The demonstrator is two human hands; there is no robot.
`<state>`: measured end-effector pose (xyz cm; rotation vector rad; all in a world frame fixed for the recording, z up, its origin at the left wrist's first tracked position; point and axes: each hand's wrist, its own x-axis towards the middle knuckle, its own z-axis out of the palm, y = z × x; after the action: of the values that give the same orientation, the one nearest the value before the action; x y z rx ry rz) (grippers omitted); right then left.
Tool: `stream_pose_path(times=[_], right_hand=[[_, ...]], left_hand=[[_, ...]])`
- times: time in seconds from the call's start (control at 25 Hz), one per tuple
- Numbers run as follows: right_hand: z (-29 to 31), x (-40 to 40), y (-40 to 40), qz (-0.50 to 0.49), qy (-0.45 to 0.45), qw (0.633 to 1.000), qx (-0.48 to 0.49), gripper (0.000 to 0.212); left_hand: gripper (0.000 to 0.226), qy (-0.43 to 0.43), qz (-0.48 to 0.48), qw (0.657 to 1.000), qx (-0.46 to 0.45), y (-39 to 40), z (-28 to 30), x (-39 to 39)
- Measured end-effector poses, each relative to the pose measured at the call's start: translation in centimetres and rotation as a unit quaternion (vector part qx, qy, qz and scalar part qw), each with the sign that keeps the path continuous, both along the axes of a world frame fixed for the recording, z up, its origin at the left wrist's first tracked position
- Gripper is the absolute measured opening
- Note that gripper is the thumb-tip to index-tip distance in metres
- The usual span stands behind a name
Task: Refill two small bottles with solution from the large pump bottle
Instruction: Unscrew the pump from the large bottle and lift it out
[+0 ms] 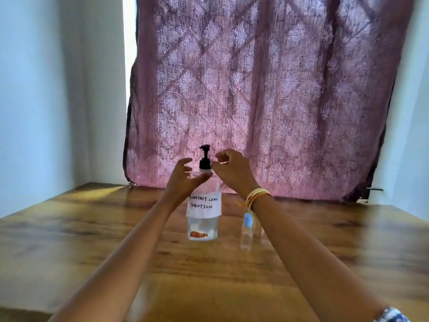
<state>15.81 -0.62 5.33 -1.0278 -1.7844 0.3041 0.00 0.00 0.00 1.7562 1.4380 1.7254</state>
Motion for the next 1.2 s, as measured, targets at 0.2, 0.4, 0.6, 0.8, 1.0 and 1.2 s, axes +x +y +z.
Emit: stream_pose_path(times=[0.2, 0.4, 0.6, 0.8, 1.0, 1.2], right_hand=[[-0.9, -1.9, 3.2, 0.090, 0.058, 0.991, -0.076, 0.027], [-1.2, -2.0, 4.5, 0.111, 0.044, 0.991, -0.056, 0.028], [-0.8, -2.0, 4.3, 0.134, 0.010, 0.990, -0.045, 0.034], [-0.6, -2.4, 3.8, 0.143, 0.005, 0.989, -0.033, 0.024], [-1.3, -0.8, 4.2, 0.336, 0.078, 0.934, -0.093, 0.016], [-0.9, -1.0, 3.9, 0.398, 0.104, 0.896, -0.166, 0.024]], left_hand=[[0.057, -0.101, -0.163, 0.981, -0.036, 1.5, -2.2, -0.7], [0.031, -0.144, -0.211, 0.967, -0.006, 2.4, -3.6, -0.6], [0.042, -0.155, -0.176, 0.972, 0.001, 2.3, -4.0, -0.8], [0.038, -0.153, -0.161, 0.975, 0.003, 1.4, -3.5, -0.6], [0.055, -0.140, -0.173, 0.975, 0.007, 1.2, -3.7, -0.9], [0.063, -0.121, -0.178, 0.976, 0.019, 0.5, -3.6, -1.1]])
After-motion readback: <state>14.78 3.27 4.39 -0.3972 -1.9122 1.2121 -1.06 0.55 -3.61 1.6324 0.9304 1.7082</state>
